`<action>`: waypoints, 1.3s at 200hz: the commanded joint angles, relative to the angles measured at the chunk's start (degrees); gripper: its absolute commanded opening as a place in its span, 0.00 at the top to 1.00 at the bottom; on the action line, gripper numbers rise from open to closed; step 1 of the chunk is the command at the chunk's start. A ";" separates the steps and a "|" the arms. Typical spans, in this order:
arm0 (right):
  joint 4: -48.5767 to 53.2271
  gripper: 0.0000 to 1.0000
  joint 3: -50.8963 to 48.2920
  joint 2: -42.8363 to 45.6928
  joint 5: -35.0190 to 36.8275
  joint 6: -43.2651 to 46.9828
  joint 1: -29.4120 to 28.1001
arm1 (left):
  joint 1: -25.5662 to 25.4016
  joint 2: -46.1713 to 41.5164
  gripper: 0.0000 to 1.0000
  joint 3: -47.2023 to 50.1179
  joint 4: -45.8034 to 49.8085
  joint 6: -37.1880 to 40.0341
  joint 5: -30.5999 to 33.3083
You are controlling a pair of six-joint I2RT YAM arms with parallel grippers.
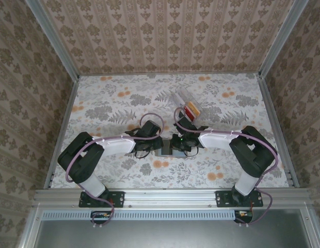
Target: Put the credit cards into the card holder
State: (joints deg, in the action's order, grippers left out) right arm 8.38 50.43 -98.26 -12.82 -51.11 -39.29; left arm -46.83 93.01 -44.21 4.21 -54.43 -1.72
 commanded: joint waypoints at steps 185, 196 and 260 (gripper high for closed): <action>1.06 0.78 3.98 -0.57 2.74 2.69 -0.54 | 0.16 -1.06 0.68 1.82 1.29 0.03 0.31; 1.29 0.78 4.14 -0.99 3.12 2.24 -0.40 | 0.17 -1.02 0.68 1.75 1.03 0.03 0.26; 2.06 0.76 6.88 -4.45 3.26 2.99 -0.24 | 0.25 -0.91 0.67 1.59 0.63 0.46 -0.04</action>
State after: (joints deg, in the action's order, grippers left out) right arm 8.27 55.16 -100.73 -11.00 -49.19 -39.66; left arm -46.78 92.73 -43.62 3.51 -54.41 -1.65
